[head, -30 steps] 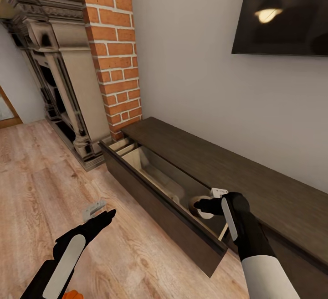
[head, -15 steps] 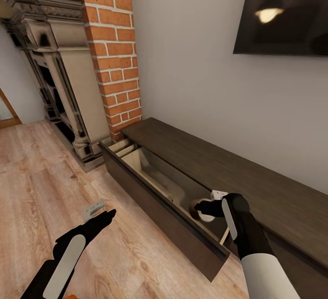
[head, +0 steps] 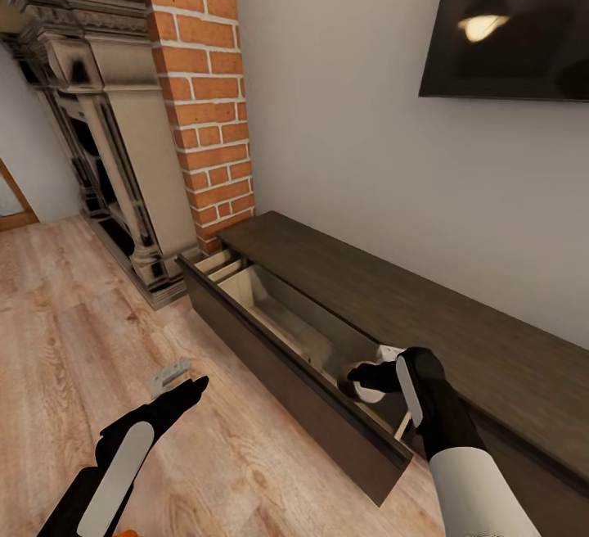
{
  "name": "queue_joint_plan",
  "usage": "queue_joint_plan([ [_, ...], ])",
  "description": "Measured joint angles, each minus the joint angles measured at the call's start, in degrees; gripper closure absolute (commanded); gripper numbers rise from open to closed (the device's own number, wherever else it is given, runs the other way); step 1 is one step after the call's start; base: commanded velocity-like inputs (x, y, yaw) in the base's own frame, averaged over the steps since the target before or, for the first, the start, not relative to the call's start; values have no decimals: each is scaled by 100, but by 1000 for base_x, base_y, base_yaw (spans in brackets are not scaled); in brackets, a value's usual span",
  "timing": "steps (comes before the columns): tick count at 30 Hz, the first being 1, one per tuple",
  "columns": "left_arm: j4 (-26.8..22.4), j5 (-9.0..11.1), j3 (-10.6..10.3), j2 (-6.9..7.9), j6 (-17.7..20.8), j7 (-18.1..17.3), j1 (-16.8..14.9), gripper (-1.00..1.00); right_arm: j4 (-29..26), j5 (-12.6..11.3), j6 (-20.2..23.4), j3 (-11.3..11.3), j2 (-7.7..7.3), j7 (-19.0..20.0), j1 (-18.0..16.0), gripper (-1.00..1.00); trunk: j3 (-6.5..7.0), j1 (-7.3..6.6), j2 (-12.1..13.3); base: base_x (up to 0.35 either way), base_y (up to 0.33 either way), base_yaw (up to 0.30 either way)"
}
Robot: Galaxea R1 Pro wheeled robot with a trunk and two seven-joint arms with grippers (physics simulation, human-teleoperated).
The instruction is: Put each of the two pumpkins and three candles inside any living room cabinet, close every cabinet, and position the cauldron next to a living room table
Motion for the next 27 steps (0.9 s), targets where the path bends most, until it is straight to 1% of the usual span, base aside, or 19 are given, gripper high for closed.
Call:
queue_joint_plan([
  [2, 0, 0, 0, 0, 0, 0, 0, -100, 3, 15, 0, -131, 3, 0, -7, 100, 0, 0, 0, 8, 0, 0],
  [5, 0, 0, 0, -1, 0, 0, -1, -100, 59, 10, 0, -201, 7, -53, -32, 100, 0, 0, 0, 78, 29, 0],
  [7, 0, 0, 0, -1, 0, 0, -3, -100, 183, 28, 0, -220, 32, -242, -81, 100, 0, 0, 0, 104, 82, 0],
  [8, 0, 0, -82, 3, -37, 0, -3, -100, 240, -24, 0, -224, 59, -320, -101, 100, 0, 0, 0, 30, 24, 0],
  [12, 0, -5, -156, 7, -75, 0, -4, -100, 277, -13, 0, -228, 66, -341, -113, 100, 0, 0, 0, 9, 7, 0],
  [16, 0, -4, -165, 8, -78, 0, -4, -100, 389, -10, -4, -233, 67, -348, -146, 100, 0, 0, 0, 14, 1, 0],
  [21, 0, -8, -167, 8, -85, 5, -3, -100, 445, -29, -219, -263, 67, -352, -156, 100, 0, 0, 0, 113, 0, 0],
  [25, 0, -6, -167, 8, -84, 4, -4, -100, 565, -16, -253, -516, 67, -356, -164, 100, 0, 0, 0, 17, 0, 0],
  [26, 0, -7, -167, 8, -82, 2, -4, -100, 640, -17, -294, -539, 67, -358, -177, 100, 0, 0, 0, 3, 0, 0],
  [27, 0, -3, -167, 8, -81, 2, -5, -100, 837, -28, -465, -565, 67, -377, -224, 100, 0, 0, 0, 2, 0, 0],
])
